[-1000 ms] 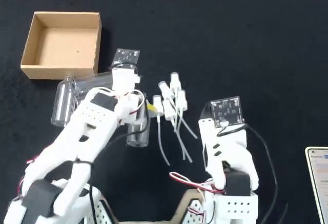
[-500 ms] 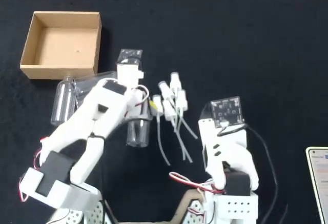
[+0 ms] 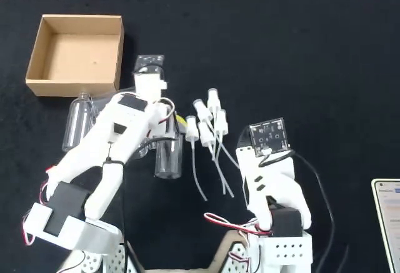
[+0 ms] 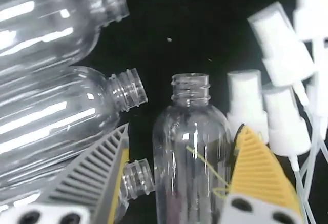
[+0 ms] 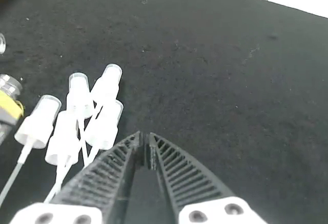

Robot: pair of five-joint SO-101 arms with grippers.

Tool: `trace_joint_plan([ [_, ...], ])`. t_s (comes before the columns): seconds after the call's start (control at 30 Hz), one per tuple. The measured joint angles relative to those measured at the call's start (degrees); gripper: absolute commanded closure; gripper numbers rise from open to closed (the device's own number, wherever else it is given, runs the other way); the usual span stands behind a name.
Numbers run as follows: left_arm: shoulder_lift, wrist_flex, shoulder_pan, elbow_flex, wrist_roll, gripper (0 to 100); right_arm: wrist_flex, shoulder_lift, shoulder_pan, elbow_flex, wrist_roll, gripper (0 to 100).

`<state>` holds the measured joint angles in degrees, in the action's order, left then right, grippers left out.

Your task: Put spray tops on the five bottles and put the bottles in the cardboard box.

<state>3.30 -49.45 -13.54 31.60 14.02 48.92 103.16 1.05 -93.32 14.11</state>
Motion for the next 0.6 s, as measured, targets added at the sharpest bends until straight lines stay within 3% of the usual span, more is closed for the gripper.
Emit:
trace_joint_plan([
  [0.2, 0.0, 0.0, -0.88, 0.62, -0.44, 68, 0.0, 0.0, 0.0, 0.0, 0.0, 98.3],
  [0.4, 0.0, 0.0, -3.16, 0.7, -0.53, 77, 0.0, 0.0, 0.0, 0.0, 0.0, 98.3],
  [0.6, 0.0, 0.0, -3.43, 0.7, 1.76, 75, 0.0, 0.0, 0.0, 0.0, 0.0, 98.3],
])
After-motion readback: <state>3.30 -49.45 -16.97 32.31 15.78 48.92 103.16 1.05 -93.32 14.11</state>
